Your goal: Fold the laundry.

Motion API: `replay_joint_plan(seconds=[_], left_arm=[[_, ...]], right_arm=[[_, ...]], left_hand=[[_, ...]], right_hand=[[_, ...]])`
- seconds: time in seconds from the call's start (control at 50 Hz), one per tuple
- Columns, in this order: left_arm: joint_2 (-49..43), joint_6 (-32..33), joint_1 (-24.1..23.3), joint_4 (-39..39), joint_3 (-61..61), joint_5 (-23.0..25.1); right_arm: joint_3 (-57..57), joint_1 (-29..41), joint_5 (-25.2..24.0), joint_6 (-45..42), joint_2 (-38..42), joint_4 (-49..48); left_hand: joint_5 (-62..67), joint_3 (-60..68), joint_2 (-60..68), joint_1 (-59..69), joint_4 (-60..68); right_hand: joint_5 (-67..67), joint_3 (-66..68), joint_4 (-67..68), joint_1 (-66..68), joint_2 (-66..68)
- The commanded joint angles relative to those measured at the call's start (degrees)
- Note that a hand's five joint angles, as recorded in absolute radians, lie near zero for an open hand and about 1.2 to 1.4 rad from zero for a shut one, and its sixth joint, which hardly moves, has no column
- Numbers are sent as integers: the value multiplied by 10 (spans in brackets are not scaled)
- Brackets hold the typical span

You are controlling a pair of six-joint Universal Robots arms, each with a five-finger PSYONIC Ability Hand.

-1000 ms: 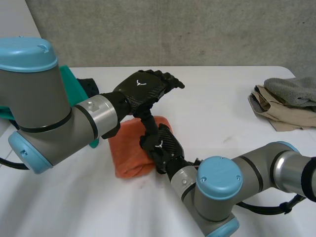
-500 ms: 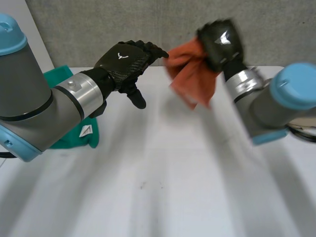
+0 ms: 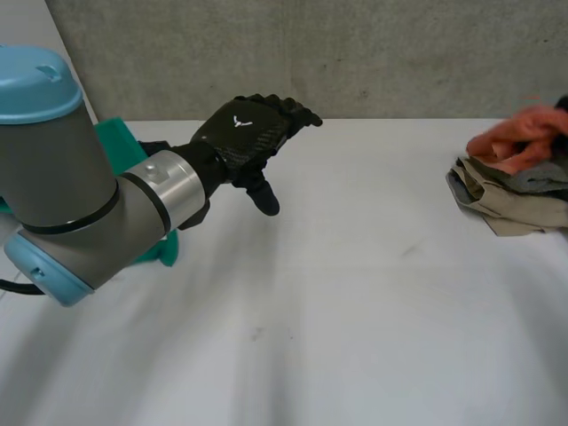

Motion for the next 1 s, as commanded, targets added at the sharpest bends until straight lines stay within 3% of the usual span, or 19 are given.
replay_joint_plan(seconds=[0.02,0.2,0.36,0.44,0.58,0.64,0.68,0.78,0.8,0.86,1.0], left_arm=[[-4,2,-11,-1,-3,-17],[0,2,-21,-1,-4,-23],[5,2,-30,-2,-9,-23],[14,1,-38,-1,-11,-23],[32,1,-47,0,-13,-20],[35,-2,-51,0,-13,-20],[36,-2,-58,0,-15,-20],[45,-1,-75,0,-20,-15],[54,0,-77,1,-22,-14],[61,0,-77,2,-23,-14],[71,-2,-71,3,-23,-15]], right_arm=[[85,-56,-50,0,-14,-29],[165,-77,-85,4,-69,-59],[199,-82,-79,-3,-90,-16],[217,-93,-79,-16,-133,46],[234,-134,-72,-98,-238,200],[229,-155,-51,-153,-275,285],[223,-167,-7,-210,-296,335],[192,-170,146,-338,-339,408],[188,-168,196,-371,-352,415],[188,-133,256,-400,-378,383],[250,9,239,-324,-463,287]], left_hand=[[22,18,21,26,22],[22,18,21,26,22],[21,17,19,24,20],[19,15,17,22,19],[19,15,17,22,19],[19,15,17,22,19],[19,15,17,22,19],[19,15,17,22,19],[19,15,17,22,19],[16,12,14,19,15],[9,5,7,12,8]], right_hand=[[191,142,113,239,154],[191,142,113,239,154],[191,142,113,239,154],[-474,-524,-553,-426,-511],[-509,-558,-587,-461,-546],[-509,-558,-587,-461,-546],[-509,-558,-587,-461,-546],[-509,-558,-587,-461,-546],[-509,-558,-587,-461,-546],[-509,-558,-587,-461,-546],[-509,-558,-587,-461,-546]])
